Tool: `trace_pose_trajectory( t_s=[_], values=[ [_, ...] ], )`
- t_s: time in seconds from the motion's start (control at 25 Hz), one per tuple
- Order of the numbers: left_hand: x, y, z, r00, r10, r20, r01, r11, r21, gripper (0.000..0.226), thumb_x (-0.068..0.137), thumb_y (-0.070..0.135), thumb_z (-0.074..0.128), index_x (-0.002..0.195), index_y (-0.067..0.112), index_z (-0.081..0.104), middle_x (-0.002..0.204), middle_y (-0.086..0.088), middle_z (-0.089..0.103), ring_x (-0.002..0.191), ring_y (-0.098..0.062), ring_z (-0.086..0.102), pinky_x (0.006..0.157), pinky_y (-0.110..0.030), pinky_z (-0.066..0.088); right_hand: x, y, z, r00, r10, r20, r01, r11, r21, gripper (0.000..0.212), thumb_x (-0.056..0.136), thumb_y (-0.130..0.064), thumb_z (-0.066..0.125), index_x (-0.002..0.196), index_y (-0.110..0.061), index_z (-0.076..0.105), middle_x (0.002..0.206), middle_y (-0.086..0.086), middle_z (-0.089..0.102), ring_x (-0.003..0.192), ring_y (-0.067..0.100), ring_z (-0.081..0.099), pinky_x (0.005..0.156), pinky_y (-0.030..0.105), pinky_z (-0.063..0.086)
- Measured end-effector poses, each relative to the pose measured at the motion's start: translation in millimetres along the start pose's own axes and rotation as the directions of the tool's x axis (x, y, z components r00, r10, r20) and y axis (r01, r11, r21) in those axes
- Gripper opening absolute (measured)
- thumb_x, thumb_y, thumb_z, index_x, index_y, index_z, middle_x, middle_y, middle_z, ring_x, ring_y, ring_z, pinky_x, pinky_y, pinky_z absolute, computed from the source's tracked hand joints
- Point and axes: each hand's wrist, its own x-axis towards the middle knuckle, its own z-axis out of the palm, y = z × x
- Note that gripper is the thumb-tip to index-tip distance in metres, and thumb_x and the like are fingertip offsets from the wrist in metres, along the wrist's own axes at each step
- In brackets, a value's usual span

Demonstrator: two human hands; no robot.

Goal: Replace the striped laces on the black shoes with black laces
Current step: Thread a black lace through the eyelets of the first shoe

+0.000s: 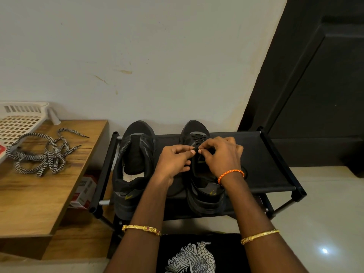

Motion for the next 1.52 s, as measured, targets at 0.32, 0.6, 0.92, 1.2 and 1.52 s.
trace_pose_trajectory(
  t_s=[0.32, 0.6, 0.92, 1.2, 1.52],
  values=[
    [8.1, -9.3, 5.9, 0.996, 0.082, -0.026, -0.08, 0.996, 0.048, 0.012, 0.093, 0.023, 0.059, 0.083, 0.022, 0.065, 0.071, 0.004, 0.06, 0.053, -0.001, 0.053, 0.053, -0.017, 0.049, 0.3, -0.3, 1.5, 0.998, 0.057, 0.015, -0.059, 0.935, 0.349, 0.036, 0.077, -0.01, 0.073, 0.088, -0.027, 0.044, 0.069, -0.01, 0.067, 0.093, 0.017, 0.061, 0.092, 0.037, 0.036],
    [-0.1, 6.8, -3.4, 0.814, 0.263, -0.518, -0.348, 0.934, -0.074, 0.012, 0.1, 0.017, 0.045, 0.089, 0.019, 0.05, 0.072, 0.005, 0.058, 0.063, -0.007, 0.06, 0.061, -0.021, 0.047, -2.3, 4.5, -2.8, 0.986, 0.158, 0.054, -0.165, 0.974, 0.156, 0.044, 0.074, -0.002, 0.066, 0.106, -0.024, 0.048, 0.112, 0.0, 0.047, 0.11, 0.022, 0.041, 0.094, 0.038, 0.031],
    [-12.4, 24.4, -29.0, 0.741, 0.248, -0.624, -0.53, 0.786, -0.317, 0.013, 0.1, 0.018, 0.043, 0.088, 0.019, 0.049, 0.058, 0.006, 0.047, 0.044, -0.006, 0.044, 0.045, -0.021, 0.039, -7.1, 8.4, -0.8, 0.91, 0.413, 0.035, -0.403, 0.862, 0.307, 0.033, 0.074, -0.004, 0.067, 0.098, -0.015, 0.047, 0.11, 0.013, 0.051, 0.104, 0.03, 0.05, 0.088, 0.038, 0.045],
    [2.4, -6.6, 13.3, 0.943, 0.321, -0.087, -0.243, 0.845, 0.476, 0.017, 0.092, 0.027, 0.061, 0.092, 0.014, 0.071, 0.086, 0.0, 0.068, 0.08, -0.013, 0.061, 0.069, -0.024, 0.043, -4.6, 13.5, 6.4, 0.831, 0.544, 0.12, -0.552, 0.775, 0.307, 0.036, 0.073, -0.009, 0.07, 0.094, -0.019, 0.043, 0.113, 0.013, 0.053, 0.107, 0.032, 0.052, 0.093, 0.045, 0.047],
    [-9.2, 19.8, 9.7, 0.928, 0.295, -0.23, -0.344, 0.913, -0.218, 0.015, 0.097, 0.011, 0.051, 0.089, 0.01, 0.063, 0.082, 0.002, 0.068, 0.07, 0.003, 0.064, 0.065, -0.01, 0.047, -3.1, 16.8, 6.4, 0.813, 0.568, 0.126, -0.578, 0.767, 0.278, 0.039, 0.074, -0.013, 0.072, 0.097, -0.022, 0.042, 0.118, 0.012, 0.049, 0.112, 0.032, 0.047, 0.099, 0.048, 0.042]
  ],
)
